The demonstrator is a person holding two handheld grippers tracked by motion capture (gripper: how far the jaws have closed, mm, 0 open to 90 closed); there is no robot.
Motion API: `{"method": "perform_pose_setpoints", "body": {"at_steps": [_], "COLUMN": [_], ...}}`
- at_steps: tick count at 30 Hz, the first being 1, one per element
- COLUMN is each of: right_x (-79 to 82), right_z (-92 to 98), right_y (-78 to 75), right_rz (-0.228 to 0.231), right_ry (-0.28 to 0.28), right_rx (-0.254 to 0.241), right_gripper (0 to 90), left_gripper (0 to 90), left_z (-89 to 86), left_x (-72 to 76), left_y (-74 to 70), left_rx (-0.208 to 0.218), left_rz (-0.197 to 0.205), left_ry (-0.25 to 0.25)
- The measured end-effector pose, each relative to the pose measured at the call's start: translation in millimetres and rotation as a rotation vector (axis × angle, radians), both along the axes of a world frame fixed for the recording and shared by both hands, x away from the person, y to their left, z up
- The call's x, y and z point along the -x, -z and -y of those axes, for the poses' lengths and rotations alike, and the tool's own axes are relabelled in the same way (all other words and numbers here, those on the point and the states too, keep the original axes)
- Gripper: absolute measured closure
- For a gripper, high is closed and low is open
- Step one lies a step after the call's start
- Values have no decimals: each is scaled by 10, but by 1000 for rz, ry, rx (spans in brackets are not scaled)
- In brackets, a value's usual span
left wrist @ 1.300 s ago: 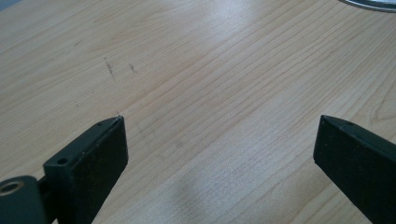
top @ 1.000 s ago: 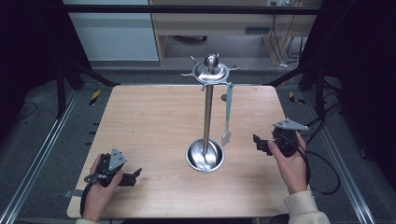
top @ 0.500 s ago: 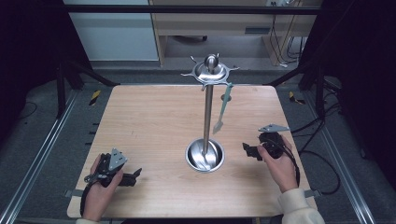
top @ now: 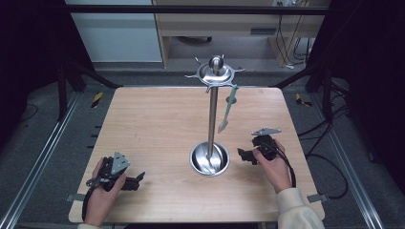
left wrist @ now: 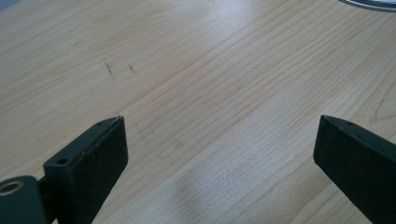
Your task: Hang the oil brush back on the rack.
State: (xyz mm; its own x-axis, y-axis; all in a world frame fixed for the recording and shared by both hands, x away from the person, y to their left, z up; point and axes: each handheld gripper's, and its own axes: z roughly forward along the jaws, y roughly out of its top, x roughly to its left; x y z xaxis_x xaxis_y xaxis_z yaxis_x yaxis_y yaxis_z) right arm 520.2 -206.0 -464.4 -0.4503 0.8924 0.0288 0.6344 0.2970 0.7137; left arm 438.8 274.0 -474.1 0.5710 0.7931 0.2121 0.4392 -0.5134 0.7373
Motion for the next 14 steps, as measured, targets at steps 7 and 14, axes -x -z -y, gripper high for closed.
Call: {"method": "perform_pose_setpoints", "body": {"at_steps": [7,14], "right_x": [-66,-29], "right_z": [-46,-40], "right_y": [97,152], "right_rz": [5,-1], "right_ry": [13,19], "right_rx": [-13,-32], "right_gripper": [113,113], "left_gripper": [27,27], "left_z": [6,15], "left_x": [-4,-12], "left_y": [1,2], "left_rx": [0,-2], "left_rz": [3,3], "left_ry": [0,4]}}
